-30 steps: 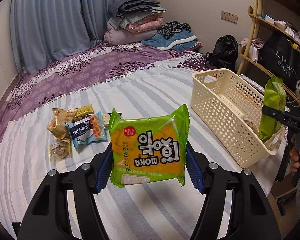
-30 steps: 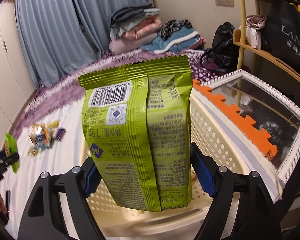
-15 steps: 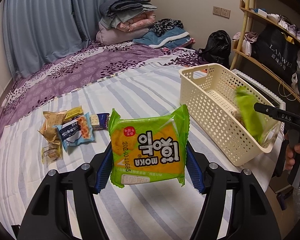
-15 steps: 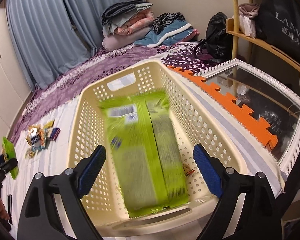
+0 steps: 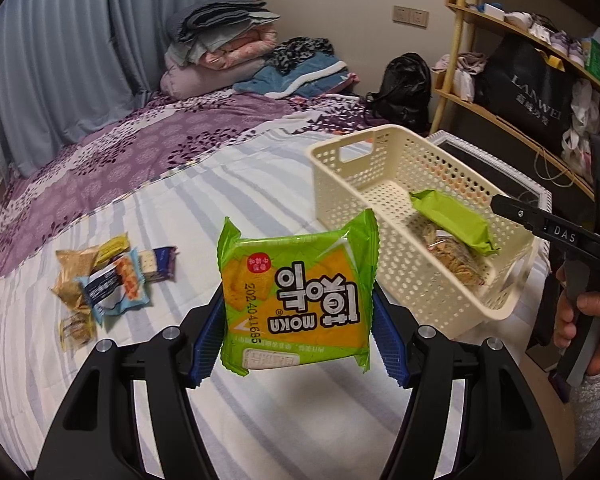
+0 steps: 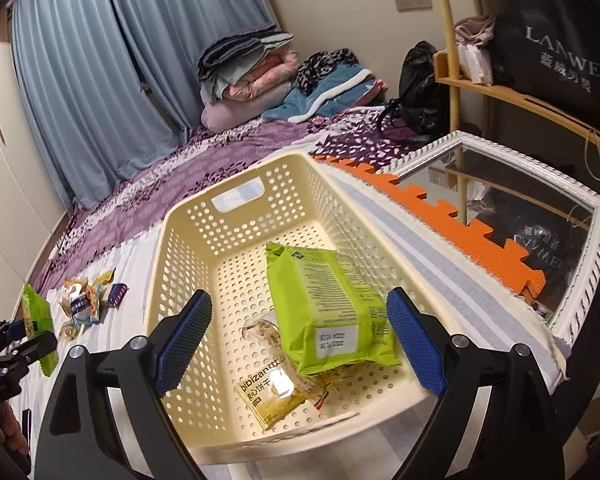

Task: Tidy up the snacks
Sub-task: 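Lower the green moka wafer pack into the basket and open the left tool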

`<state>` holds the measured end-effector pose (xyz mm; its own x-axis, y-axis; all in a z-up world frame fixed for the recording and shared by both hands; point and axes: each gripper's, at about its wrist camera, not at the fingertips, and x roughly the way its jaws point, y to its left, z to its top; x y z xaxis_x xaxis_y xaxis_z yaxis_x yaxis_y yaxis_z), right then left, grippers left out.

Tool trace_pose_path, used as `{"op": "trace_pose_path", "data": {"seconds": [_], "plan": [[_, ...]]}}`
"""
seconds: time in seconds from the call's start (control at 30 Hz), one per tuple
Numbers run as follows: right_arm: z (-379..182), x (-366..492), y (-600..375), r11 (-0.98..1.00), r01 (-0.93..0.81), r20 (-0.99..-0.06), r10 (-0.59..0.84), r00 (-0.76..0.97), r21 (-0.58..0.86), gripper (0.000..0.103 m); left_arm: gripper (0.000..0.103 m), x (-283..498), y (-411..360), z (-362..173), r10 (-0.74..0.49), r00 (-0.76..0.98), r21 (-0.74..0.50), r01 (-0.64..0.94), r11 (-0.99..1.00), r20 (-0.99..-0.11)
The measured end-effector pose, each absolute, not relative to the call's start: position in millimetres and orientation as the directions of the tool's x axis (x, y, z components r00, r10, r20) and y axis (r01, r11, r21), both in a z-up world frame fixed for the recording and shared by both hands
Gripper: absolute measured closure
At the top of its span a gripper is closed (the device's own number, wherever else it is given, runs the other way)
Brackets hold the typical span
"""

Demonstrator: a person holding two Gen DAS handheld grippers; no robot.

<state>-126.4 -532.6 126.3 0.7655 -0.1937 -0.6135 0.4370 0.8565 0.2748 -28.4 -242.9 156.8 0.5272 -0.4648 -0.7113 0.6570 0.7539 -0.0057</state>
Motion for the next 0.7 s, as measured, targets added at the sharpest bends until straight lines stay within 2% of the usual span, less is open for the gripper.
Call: {"op": "trace_pose_path", "data": {"seconds": [0.7], "plan": [[122,-177,-559,0.792,0.513,-0.579,-0.258,0.774,0.332,0.015,0.035,-70,-380,158,-0.630,0.375,-0.005,0.857,0.515,-0.680]]}}
